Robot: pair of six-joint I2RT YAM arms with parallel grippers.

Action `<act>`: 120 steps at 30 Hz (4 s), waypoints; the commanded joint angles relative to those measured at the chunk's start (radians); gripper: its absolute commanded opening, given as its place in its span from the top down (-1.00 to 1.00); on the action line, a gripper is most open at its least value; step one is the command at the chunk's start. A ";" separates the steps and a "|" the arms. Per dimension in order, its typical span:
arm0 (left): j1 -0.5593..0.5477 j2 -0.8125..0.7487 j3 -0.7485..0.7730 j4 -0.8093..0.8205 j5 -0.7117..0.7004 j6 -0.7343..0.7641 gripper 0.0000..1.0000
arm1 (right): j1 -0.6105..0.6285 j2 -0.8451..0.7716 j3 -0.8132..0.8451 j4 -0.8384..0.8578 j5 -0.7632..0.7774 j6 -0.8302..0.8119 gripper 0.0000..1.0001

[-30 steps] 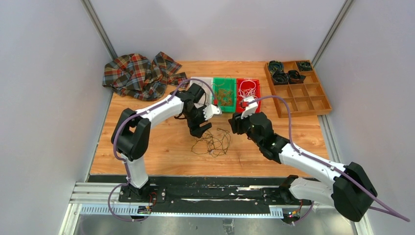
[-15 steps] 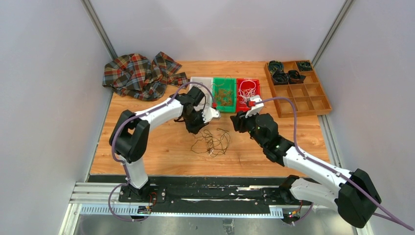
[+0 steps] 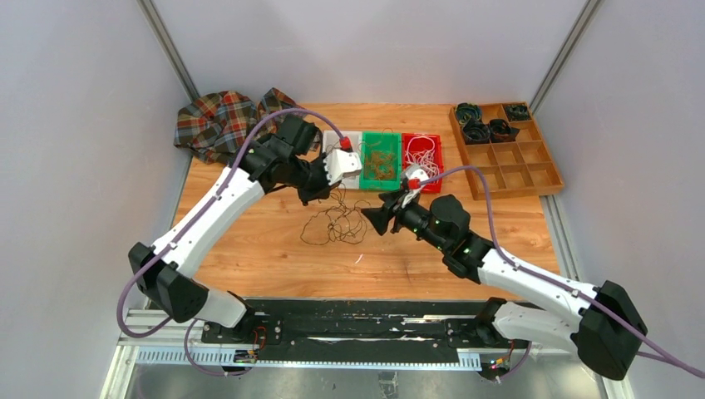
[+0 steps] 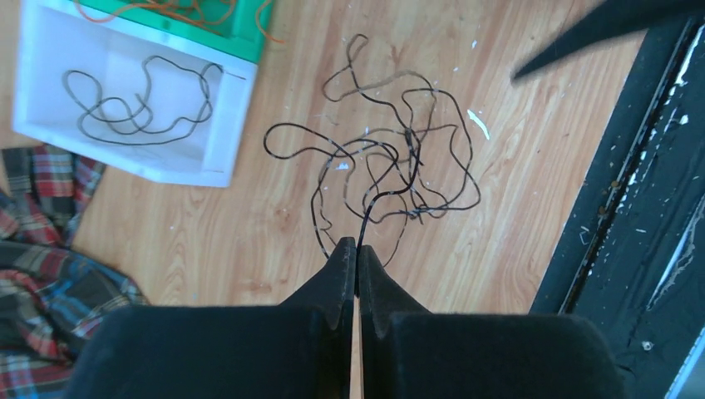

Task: Untangle the cables
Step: Untie the cable.

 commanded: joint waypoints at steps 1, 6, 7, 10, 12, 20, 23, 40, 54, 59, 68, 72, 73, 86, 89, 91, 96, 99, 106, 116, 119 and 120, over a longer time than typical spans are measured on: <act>-0.009 -0.047 0.083 -0.115 0.009 -0.029 0.99 | 0.105 0.040 0.099 0.084 -0.081 -0.061 -0.26; -0.013 -0.055 0.145 -0.165 -0.011 -0.057 0.99 | 0.199 0.118 0.192 0.091 -0.032 -0.093 -0.27; -0.013 -0.060 0.152 -0.169 -0.012 -0.059 0.99 | 0.208 0.135 0.204 0.098 -0.024 -0.099 -0.27; -0.017 -0.074 0.166 -0.196 -0.017 -0.072 0.99 | 0.223 0.194 0.244 0.110 0.043 -0.118 -0.24; -0.019 -0.072 0.191 -0.239 -0.009 -0.071 0.99 | 0.226 0.228 0.262 0.127 0.092 -0.136 -0.19; -0.019 -0.078 0.250 -0.357 0.015 -0.057 0.99 | 0.226 0.360 0.274 0.287 0.299 -0.263 -0.07; -0.019 -0.075 0.270 -0.405 0.043 -0.050 0.99 | 0.226 0.413 0.281 0.357 0.373 -0.302 -0.07; -0.019 -0.059 0.467 -0.484 0.100 0.009 0.99 | 0.225 0.531 0.143 0.542 0.405 -0.179 -0.06; -0.019 0.083 0.896 -0.480 -0.145 0.042 0.99 | 0.212 0.202 -0.067 0.469 0.241 -0.102 -0.31; -0.019 0.092 0.930 -0.478 -0.096 0.045 0.99 | 0.215 0.203 0.053 0.407 0.040 -0.119 -0.42; -0.019 0.091 1.018 -0.472 -0.062 0.057 0.99 | 0.214 0.474 0.385 0.334 -0.035 -0.183 -0.45; -0.019 0.061 0.999 -0.426 -0.093 0.071 0.99 | 0.214 0.554 0.397 0.376 -0.083 -0.138 -0.43; -0.019 0.053 0.994 -0.412 -0.099 0.074 0.99 | 0.215 0.569 0.392 0.387 -0.091 -0.125 -0.42; -0.019 0.018 0.987 -0.254 -0.132 0.082 0.99 | 0.157 0.656 0.288 0.457 -0.062 0.003 -0.32; -0.020 0.028 0.967 -0.200 -0.170 0.075 0.99 | 0.091 0.619 0.253 0.527 -0.097 0.096 -0.39; -0.019 0.044 0.959 -0.161 -0.207 0.071 0.99 | 0.043 0.578 0.230 0.562 -0.095 0.161 -0.45; -0.019 0.084 0.948 -0.053 -0.297 0.075 0.99 | -0.047 0.456 0.185 0.562 -0.059 0.196 -0.51; -0.019 0.106 0.928 0.012 -0.316 0.085 0.99 | -0.063 0.386 0.190 0.440 0.066 0.129 -0.51; -0.019 0.179 0.875 0.145 -0.348 0.108 0.99 | -0.070 0.309 0.161 0.320 0.299 0.007 -0.45; -0.019 0.274 0.821 0.281 -0.401 0.160 0.99 | -0.070 0.262 0.084 0.309 0.441 -0.045 -0.42; -0.019 0.286 0.792 0.306 -0.418 0.178 0.99 | -0.070 0.251 0.064 0.308 0.463 -0.043 -0.40; -0.018 0.291 0.779 0.315 -0.426 0.185 0.99 | -0.070 0.250 0.059 0.308 0.471 -0.042 -0.40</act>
